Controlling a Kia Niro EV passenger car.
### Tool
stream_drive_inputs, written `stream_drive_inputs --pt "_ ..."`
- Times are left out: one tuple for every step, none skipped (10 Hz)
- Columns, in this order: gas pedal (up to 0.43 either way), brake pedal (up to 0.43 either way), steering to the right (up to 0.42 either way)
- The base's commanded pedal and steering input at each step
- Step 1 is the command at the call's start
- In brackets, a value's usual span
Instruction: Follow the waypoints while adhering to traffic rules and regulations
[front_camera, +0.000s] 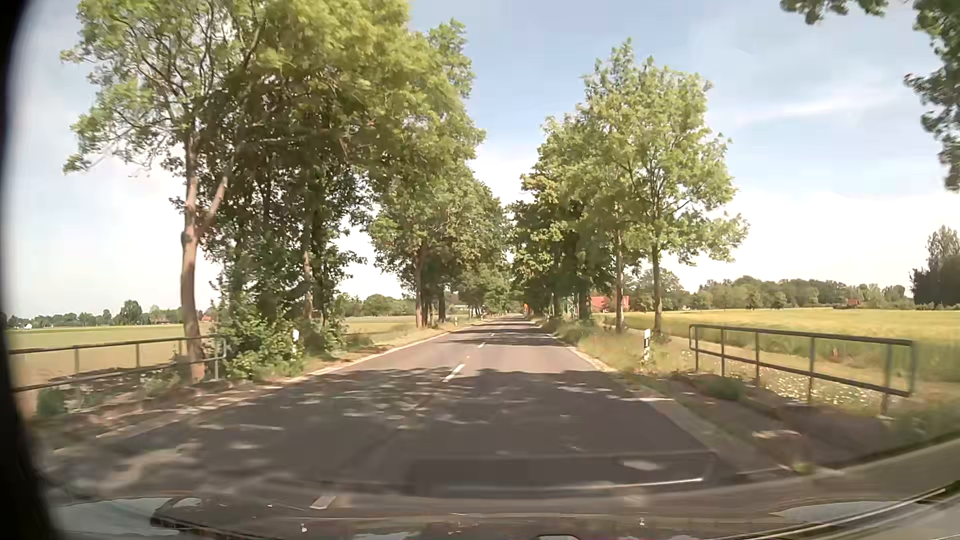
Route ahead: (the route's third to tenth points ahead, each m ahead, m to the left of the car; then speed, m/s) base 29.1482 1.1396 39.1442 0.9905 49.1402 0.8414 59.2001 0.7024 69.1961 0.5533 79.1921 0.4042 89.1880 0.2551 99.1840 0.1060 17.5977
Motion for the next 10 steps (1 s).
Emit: stream_drive_inputs --pt "0.220 0.000 -0.005" --pt "0.220 0.000 -0.005" --pt "0.220 0.000 -0.004" --pt "0.220 0.000 -0.004" --pt "0.220 0.000 -0.004" --pt "0.220 0.000 -0.004" --pt "0.220 0.000 -0.003" --pt "0.220 0.000 -0.003" --pt "0.220 0.000 -0.003" --pt "0.220 0.000 -0.001"
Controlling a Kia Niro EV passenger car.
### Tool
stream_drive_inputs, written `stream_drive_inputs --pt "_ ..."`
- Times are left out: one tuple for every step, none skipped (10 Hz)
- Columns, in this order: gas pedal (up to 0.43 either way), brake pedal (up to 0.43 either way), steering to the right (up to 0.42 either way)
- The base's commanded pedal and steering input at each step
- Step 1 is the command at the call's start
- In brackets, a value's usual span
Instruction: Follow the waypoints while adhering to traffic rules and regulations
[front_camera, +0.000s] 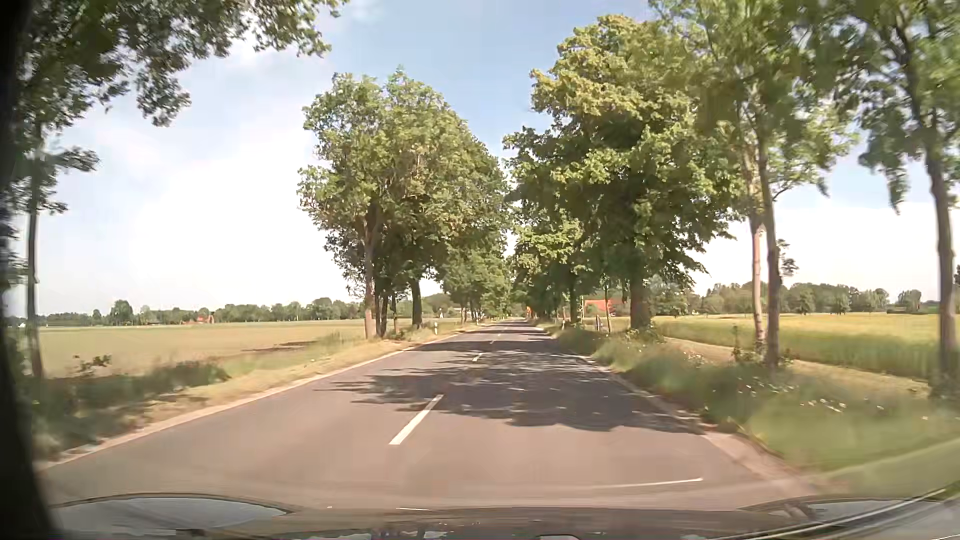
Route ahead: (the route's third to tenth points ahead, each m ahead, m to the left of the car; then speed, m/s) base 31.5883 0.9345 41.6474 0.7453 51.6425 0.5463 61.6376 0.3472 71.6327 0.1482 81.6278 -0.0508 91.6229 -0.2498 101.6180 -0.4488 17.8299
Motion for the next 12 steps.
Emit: stream_drive_inputs --pt "0.220 0.000 0.000" --pt "0.220 0.000 0.000" --pt "0.220 0.000 0.000" --pt "0.220 0.000 0.000" --pt "0.220 0.000 -0.001" --pt "0.220 0.000 -0.001" --pt "0.220 0.000 -0.001" --pt "0.220 0.000 -0.001" --pt "0.220 0.000 -0.001" --pt "0.220 0.000 -0.001" --pt "0.209 0.000 -0.002" --pt "0.209 0.000 -0.002"
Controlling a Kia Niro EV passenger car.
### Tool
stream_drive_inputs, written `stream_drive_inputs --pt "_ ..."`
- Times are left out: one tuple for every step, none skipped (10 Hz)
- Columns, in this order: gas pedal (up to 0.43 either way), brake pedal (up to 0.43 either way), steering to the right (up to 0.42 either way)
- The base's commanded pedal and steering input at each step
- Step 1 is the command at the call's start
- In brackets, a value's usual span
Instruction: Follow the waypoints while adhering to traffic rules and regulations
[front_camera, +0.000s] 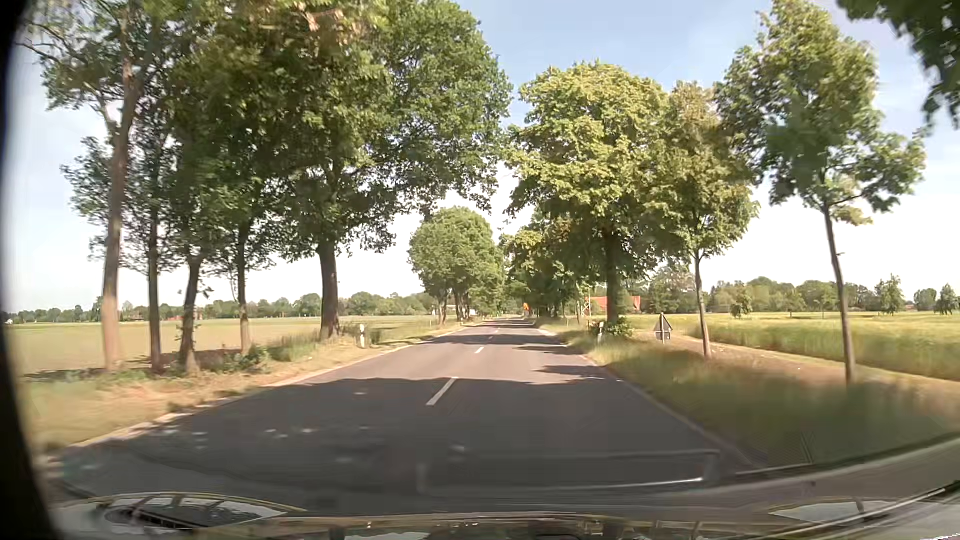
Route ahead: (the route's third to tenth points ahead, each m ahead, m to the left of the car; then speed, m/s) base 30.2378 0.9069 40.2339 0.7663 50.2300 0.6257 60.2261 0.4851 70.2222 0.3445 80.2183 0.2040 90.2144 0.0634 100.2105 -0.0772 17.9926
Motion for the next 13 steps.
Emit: stream_drive_inputs --pt "0.209 0.000 -0.002" --pt "0.209 0.000 -0.002" --pt "0.209 0.000 -0.003" --pt "0.209 0.000 -0.003" --pt "0.209 0.000 -0.003" --pt "0.209 0.000 -0.003" --pt "0.209 0.000 -0.003" --pt "0.209 0.000 -0.003" --pt "0.209 0.000 -0.003" --pt "0.197 0.000 -0.003" --pt "0.197 0.000 -0.003" --pt "0.197 0.000 -0.003" --pt "0.197 0.000 -0.003"
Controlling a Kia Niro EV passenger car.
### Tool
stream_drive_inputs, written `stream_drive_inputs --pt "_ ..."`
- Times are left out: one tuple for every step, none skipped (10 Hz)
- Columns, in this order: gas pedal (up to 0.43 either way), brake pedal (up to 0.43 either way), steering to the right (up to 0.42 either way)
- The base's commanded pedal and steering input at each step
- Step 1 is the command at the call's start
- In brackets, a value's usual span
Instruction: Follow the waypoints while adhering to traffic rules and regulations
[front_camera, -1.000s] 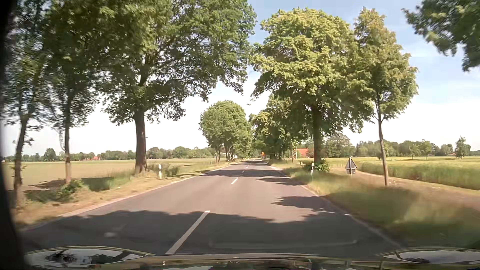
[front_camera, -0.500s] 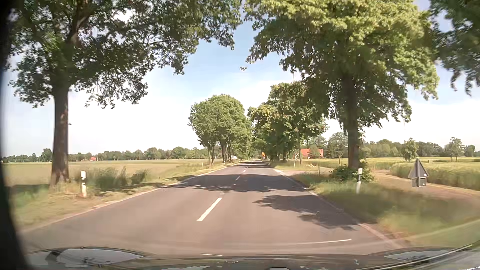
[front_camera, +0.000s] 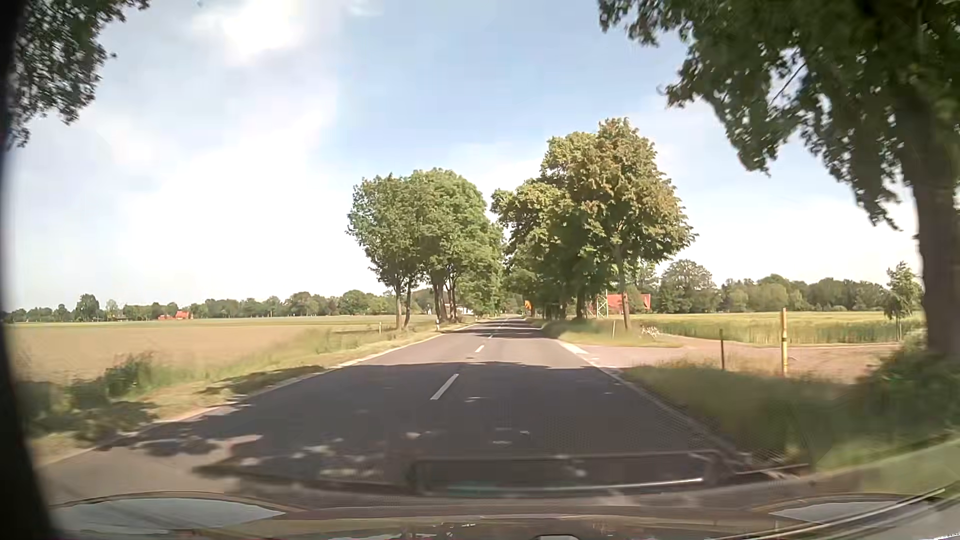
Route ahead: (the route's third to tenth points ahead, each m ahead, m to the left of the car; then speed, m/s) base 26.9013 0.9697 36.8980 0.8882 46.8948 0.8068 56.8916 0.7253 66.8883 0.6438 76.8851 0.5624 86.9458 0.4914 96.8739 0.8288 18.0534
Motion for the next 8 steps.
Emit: stream_drive_inputs --pt "0.197 0.000 -0.003" --pt "0.197 0.000 -0.003" --pt "0.197 0.000 -0.004" --pt "0.197 0.000 -0.004" --pt "0.197 0.000 -0.004" --pt "0.197 0.000 -0.003" --pt "0.189 0.000 -0.003" --pt "0.189 0.000 -0.003"
